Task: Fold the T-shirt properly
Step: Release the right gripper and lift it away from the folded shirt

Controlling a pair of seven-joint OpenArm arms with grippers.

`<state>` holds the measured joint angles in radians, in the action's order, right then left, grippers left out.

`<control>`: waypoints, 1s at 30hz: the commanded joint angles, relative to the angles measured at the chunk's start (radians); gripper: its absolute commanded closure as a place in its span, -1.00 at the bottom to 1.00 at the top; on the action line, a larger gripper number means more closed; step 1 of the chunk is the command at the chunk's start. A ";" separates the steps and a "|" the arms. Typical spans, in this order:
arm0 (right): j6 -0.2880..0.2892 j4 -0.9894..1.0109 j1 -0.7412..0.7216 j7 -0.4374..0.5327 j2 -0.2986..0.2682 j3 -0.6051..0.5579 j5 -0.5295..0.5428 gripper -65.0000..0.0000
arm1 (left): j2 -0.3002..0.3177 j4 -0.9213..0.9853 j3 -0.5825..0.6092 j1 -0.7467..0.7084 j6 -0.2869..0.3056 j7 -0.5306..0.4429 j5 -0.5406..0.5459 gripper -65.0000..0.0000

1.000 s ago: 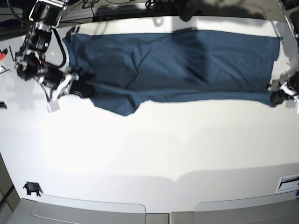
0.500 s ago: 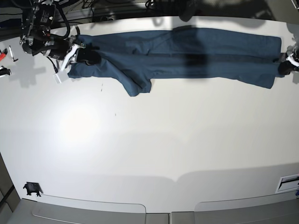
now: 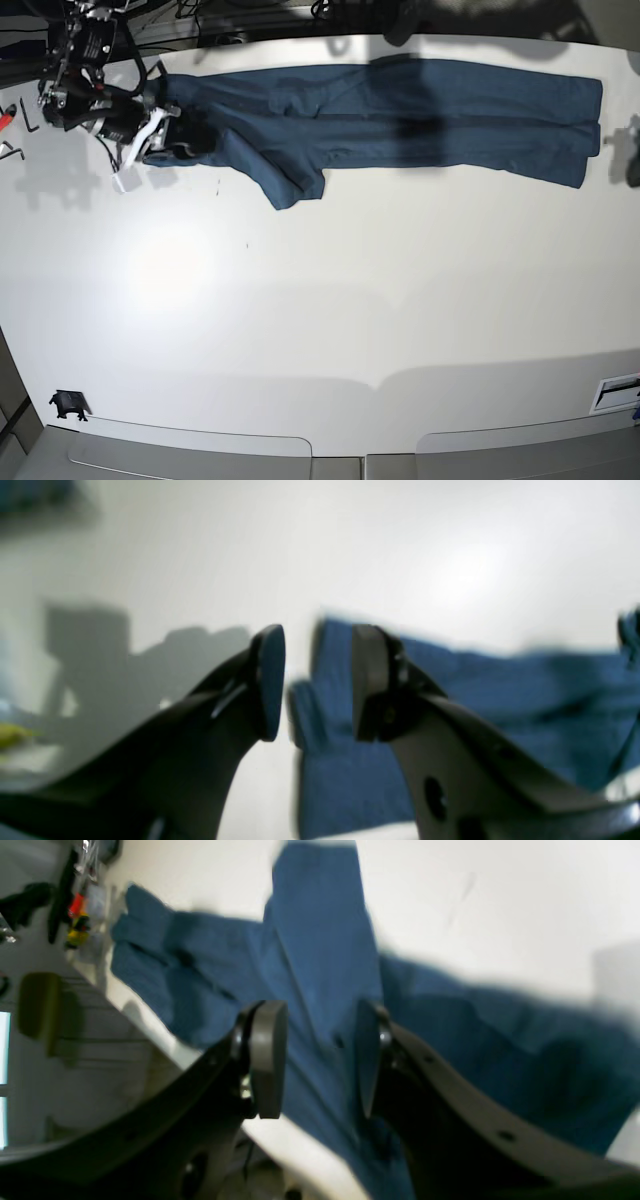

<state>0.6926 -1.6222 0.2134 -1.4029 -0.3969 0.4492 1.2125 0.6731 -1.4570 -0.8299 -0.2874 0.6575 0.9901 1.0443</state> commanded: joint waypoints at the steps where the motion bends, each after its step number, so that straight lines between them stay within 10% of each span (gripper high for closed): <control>1: 0.006 -0.029 -0.029 0.019 -0.018 0.009 0.045 0.33 | 0.026 -0.048 -0.045 0.002 0.006 -0.026 0.024 0.38; 9: 0.006 -0.038 -0.219 0.117 0.037 0.006 -0.116 0.33 | 0.026 -0.177 -0.236 0.002 0.005 -0.059 0.023 0.38; 15: 0.006 0.010 -0.233 0.254 0.053 -0.120 -0.361 -0.21 | 0.025 -0.171 -0.236 0.002 0.005 -0.045 0.019 0.38; 20: 0.006 0.119 -0.233 0.446 0.054 -0.272 -0.520 -0.22 | 0.025 -0.171 -0.236 0.002 0.005 -0.044 0.019 0.38; 30: -0.062 0.276 -0.275 0.479 0.057 -0.444 -0.550 -0.22 | 0.025 -0.171 -0.236 0.002 0.005 -0.044 0.019 0.38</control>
<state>0.6292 -1.3354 -0.0463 -0.9325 -0.3294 0.0006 0.6525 0.6704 -1.6165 -1.0550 -0.2882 0.6590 0.9695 1.0431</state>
